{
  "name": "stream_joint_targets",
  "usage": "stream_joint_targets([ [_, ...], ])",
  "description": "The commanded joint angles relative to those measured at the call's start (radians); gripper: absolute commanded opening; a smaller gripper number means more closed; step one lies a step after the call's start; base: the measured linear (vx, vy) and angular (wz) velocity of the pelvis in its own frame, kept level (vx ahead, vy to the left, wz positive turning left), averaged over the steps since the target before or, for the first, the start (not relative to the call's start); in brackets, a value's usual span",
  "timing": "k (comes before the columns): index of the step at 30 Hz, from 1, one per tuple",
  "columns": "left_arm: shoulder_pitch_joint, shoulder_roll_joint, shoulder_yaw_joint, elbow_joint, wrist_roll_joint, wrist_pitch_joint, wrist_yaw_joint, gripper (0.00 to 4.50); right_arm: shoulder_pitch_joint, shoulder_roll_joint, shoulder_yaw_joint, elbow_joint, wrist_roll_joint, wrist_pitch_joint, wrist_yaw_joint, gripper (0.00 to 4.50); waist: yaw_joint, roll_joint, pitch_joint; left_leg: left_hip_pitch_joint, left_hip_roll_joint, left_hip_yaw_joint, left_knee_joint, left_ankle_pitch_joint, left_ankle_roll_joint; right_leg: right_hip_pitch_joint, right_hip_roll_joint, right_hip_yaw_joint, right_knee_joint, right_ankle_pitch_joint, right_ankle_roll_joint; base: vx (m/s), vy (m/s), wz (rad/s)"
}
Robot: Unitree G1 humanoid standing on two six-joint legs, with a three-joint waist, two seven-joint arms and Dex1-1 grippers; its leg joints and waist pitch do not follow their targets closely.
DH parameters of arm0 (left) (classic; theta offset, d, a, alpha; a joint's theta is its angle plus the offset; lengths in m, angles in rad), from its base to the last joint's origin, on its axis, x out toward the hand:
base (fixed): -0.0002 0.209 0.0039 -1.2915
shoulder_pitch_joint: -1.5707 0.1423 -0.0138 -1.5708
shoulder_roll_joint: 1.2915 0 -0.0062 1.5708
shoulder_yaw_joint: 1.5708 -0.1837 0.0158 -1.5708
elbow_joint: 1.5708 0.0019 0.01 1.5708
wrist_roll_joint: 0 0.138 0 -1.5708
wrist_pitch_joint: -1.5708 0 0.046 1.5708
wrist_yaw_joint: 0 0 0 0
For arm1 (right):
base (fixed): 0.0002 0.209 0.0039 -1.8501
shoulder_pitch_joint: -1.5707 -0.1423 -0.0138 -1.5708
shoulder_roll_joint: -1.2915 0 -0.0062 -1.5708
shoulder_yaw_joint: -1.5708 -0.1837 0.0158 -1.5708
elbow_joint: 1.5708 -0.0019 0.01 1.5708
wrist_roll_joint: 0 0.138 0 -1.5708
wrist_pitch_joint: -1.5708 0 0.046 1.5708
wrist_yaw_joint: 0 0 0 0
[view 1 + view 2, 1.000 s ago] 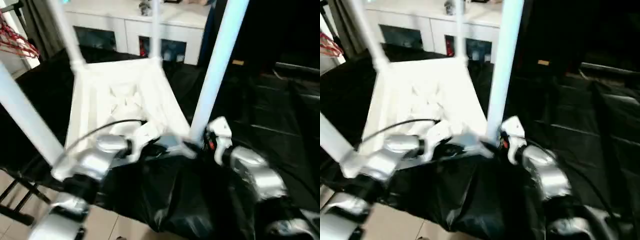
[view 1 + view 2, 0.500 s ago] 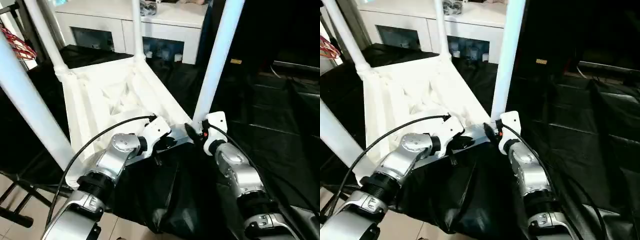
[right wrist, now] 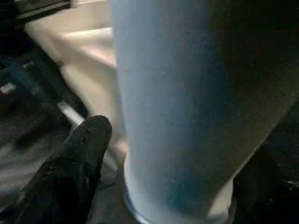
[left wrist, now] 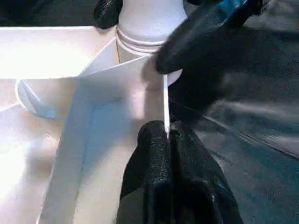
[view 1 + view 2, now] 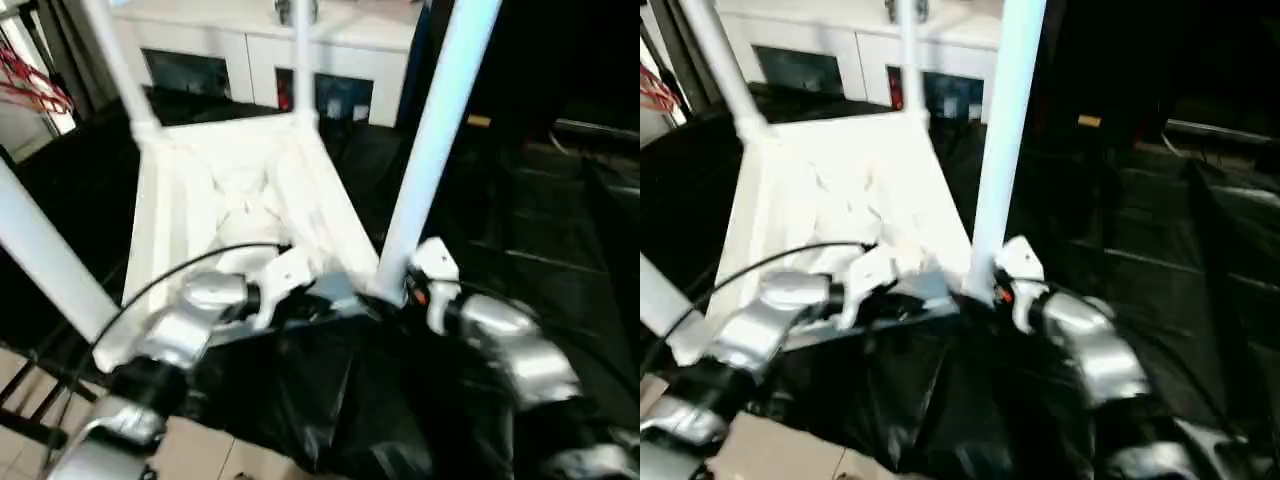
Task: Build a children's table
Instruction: Rotate leg to tighten
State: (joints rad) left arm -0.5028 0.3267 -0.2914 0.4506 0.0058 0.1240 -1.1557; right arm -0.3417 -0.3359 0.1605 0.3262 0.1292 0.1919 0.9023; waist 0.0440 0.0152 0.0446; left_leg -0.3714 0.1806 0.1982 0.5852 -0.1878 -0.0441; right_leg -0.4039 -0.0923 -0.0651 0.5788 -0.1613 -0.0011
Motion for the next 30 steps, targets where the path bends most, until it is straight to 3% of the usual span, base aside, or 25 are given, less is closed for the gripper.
stream_joint_targets([
  [1, 0.003, 0.002, -0.039, -0.065, -0.039, -0.016, -0.090, 0.00, 0.018, -0.037, 0.061, -0.021, 0.005, 0.014, 0.124, 3.85, 0.007, 0.001, -0.061, 0.014, 0.053, -0.020, -0.070, -0.213, 0.070, 0.050, -0.054, 0.040, -0.052, -0.182, -0.256, 0.000, 0.000, 0.00],
  [3, 0.003, 0.010, -0.038, -0.070, -0.043, -0.013, -0.103, 0.00, 0.017, -0.047, 0.063, -0.024, 0.010, 0.021, 0.143, 3.69, 0.011, 0.005, -0.059, 0.017, 0.056, -0.019, -0.071, -0.234, 0.061, 0.046, -0.054, 0.041, -0.053, -0.202, -0.257, 0.000, 0.000, 0.00],
  [8, 0.002, 0.025, -0.036, -0.083, -0.057, -0.002, -0.137, 0.00, 0.016, -0.071, 0.067, -0.040, 0.034, 0.043, 0.178, 3.34, 0.017, 0.002, -0.058, 0.021, 0.055, -0.022, -0.075, -0.275, 0.026, 0.044, -0.055, 0.043, -0.058, -0.260, -0.240, 0.000, 0.000, 0.00],
  [12, 0.005, 0.022, -0.035, -0.075, -0.054, -0.007, -0.126, 0.00, 0.028, -0.071, 0.075, -0.058, 0.040, 0.056, 0.186, 2.91, 0.018, 0.003, -0.060, 0.019, 0.055, -0.022, -0.074, -0.254, 0.027, 0.045, -0.055, 0.043, -0.054, -0.219, -0.246, 0.000, 0.000, 0.00],
  [17, 0.009, -0.004, -0.021, -0.063, -0.041, -0.010, -0.058, 0.00, 0.051, -0.031, 0.066, -0.049, 0.030, 0.051, 0.129, 2.69, 0.022, 0.004, -0.062, 0.018, 0.054, -0.021, -0.071, -0.229, 0.041, 0.047, -0.055, 0.042, -0.051, -0.182, -0.257, 0.000, 0.000, 0.00],
  [20, 0.008, -0.013, -0.018, -0.061, -0.036, -0.009, -0.038, 0.00, 0.054, -0.011, 0.056, -0.040, 0.023, 0.036, 0.084, 2.66, 0.018, 0.002, -0.054, 0.024, 0.053, -0.023, -0.077, -0.307, 0.015, 0.041, -0.058, 0.042, -0.068, -0.325, -0.222, 0.000, 0.000, 0.00],
  [25, 0.001, -0.062, -0.012, -0.047, -0.010, -0.008, 0.071, 0.00, 0.065, 0.095, 0.013, 0.001, -0.009, 0.012, -0.126, 2.64, 0.003, -0.001, -0.049, 0.021, 0.050, -0.034, -0.085, -0.372, -0.019, 0.036, -0.060, 0.038, -0.085, -0.479, -0.152, 0.000, 0.000, 0.00],
  [30, -0.011, -0.138, 0.002, -0.032, 0.010, 0.020, 0.209, 0.00, 0.095, 0.214, -0.007, -0.005, -0.029, 0.004, -0.299, 2.64, -0.010, -0.004, -0.049, 0.021, 0.046, -0.034, -0.083, -0.382, -0.016, 0.029, -0.059, 0.038, -0.092, -0.514, -0.131, 0.000, 0.000, 0.00],
])
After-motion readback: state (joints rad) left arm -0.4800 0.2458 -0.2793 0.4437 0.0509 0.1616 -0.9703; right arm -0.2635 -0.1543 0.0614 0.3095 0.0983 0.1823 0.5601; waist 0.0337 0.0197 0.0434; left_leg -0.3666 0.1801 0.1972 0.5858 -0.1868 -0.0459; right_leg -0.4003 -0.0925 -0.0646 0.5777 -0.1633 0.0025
